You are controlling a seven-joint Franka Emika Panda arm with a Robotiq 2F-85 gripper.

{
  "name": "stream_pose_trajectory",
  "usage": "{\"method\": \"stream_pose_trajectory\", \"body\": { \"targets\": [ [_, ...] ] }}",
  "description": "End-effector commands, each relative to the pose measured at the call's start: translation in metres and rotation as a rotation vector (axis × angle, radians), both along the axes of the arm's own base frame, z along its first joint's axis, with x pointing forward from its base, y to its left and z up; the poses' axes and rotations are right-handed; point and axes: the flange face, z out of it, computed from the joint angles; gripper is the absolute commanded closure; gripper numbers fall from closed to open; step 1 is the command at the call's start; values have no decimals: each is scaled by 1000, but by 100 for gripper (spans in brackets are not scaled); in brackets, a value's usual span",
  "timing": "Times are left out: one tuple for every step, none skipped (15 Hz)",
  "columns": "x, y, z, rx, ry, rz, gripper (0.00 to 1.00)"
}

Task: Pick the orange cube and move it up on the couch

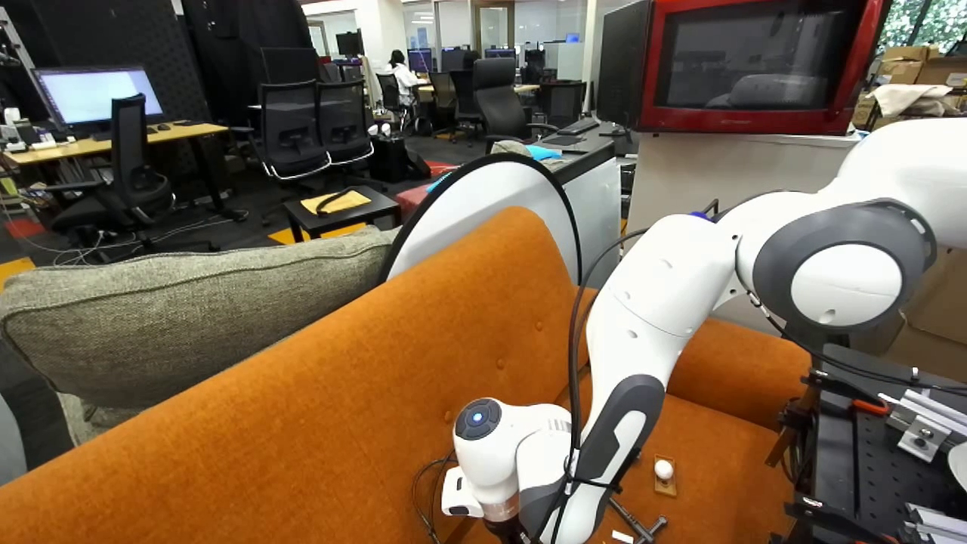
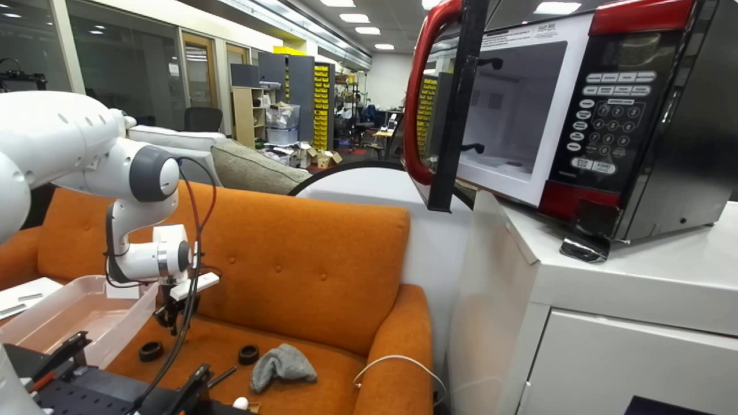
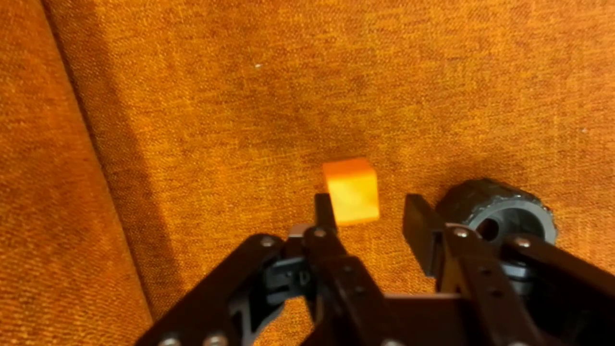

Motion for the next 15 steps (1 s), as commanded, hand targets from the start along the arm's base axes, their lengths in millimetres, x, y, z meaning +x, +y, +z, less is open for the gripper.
{"method": "stream_pose_trajectory", "body": {
  "targets": [
    [2, -3, 1, -9, 16, 20, 25],
    [2, -3, 1, -9, 15, 17, 19],
    [3, -3, 1, -9, 14, 14, 12],
    [5, -3, 2, -8, 8, 11, 5],
    [6, -4, 3, -7, 4, 10, 1],
    [9, -4, 4, -3, -4, 5, 0],
    [11, -4, 8, 0, -13, -1, 0],
    [13, -5, 14, 4, -22, -8, 0],
    [14, -4, 20, 14, -27, -15, 0],
    [14, -5, 30, 17, -41, -26, 0],
    [16, -4, 40, 24, -61, -34, 0],
    [16, -4, 54, 36, -86, -49, 0],
    [16, -3, 65, 50, -111, -60, 0],
    [14, -2, 78, 65, -138, -73, 0],
    [12, -1, 92, 76, -163, -85, 0]
  ]
}}
